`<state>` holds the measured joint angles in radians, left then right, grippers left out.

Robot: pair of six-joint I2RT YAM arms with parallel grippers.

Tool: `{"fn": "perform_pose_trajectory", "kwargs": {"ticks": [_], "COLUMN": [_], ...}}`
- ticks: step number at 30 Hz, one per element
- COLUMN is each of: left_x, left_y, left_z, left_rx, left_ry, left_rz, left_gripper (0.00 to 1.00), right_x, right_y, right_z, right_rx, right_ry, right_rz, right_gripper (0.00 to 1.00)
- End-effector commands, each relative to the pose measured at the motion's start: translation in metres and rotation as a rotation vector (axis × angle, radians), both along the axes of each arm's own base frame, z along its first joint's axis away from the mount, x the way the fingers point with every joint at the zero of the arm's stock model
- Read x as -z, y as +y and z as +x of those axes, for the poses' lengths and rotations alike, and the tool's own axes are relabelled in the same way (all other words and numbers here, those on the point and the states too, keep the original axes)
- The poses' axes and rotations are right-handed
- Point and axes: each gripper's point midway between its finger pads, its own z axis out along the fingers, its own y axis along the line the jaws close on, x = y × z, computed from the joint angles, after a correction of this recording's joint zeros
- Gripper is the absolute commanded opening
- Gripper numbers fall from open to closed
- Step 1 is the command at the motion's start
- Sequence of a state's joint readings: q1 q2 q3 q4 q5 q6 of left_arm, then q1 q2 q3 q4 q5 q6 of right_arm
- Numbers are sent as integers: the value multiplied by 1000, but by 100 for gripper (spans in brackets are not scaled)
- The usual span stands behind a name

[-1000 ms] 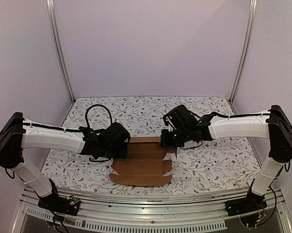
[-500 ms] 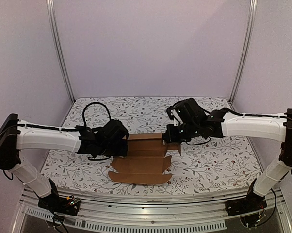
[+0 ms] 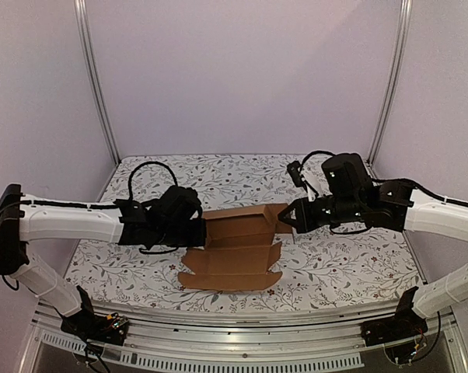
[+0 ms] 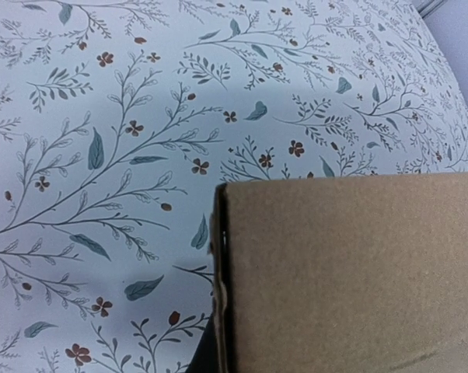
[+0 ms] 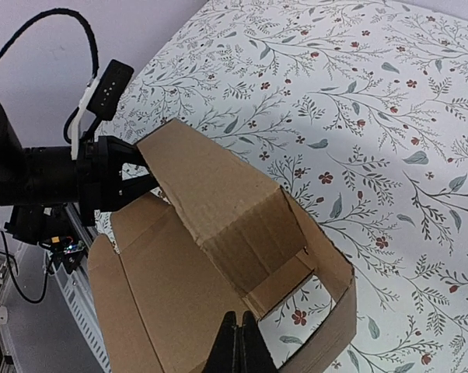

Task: Fold the paper box

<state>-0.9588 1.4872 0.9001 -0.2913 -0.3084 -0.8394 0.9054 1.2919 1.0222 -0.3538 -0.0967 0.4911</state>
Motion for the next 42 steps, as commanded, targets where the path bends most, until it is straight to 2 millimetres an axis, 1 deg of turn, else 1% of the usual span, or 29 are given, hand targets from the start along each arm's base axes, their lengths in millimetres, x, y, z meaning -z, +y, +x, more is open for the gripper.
{"fn": "perform_pose_trajectory", "kwargs": {"ticks": [1, 4, 5, 10, 15, 19, 24, 27, 32, 36, 37, 38, 39, 41, 42], "left_x": [-17, -22, -23, -35, -47, -56, -64, -63, -62, -62, -61, -60, -59, -58, -59], "left_y": [-11, -15, -16, -20, -22, -25, -26, -21, -5, 6, 10, 14, 18, 29, 35], "left_z": [2, 3, 3, 3, 4, 4, 4, 5, 8, 10, 10, 10, 10, 11, 12], "left_rx": [14, 21, 22, 30, 47, 68, 91, 81, 39, -6, -21, -35, -52, -90, -108], "left_ry": [8, 23, 28, 41, 24, 2, -25, -39, -75, -86, -88, -92, -97, -113, -127], "left_rz": [-134, -199, -222, -331, -374, -399, -408, -388, -334, -318, -312, -306, -297, -274, -262], "left_gripper": [0, 0, 0, 0, 0, 0, 0, 0, 0, 0, 0, 0, 0, 0, 0], "right_x": [-18, -31, -32, -47, -61, -69, -72, -77, -88, -101, -102, -101, -100, -96, -94], "right_y": [-8, -16, -18, -25, -32, -32, -23, -19, -15, -5, -2, -1, 0, -1, -1], "right_z": [-21, -27, -28, -38, -43, -43, -46, -51, -62, -73, -74, -74, -72, -65, -62], "right_rx": [-98, -110, -110, -134, -134, -139, -177, -209, -264, -326, -334, -332, -326, -283, -265], "right_ry": [-93, -150, -163, -224, -276, -296, -282, -272, -260, -242, -236, -228, -221, -208, -198], "right_rz": [53, 87, 92, 163, 203, 214, 230, 254, 294, 324, 322, 312, 301, 275, 266], "right_gripper": [0, 0, 0, 0, 0, 0, 0, 0, 0, 0, 2, 6, 13, 34, 42]}}
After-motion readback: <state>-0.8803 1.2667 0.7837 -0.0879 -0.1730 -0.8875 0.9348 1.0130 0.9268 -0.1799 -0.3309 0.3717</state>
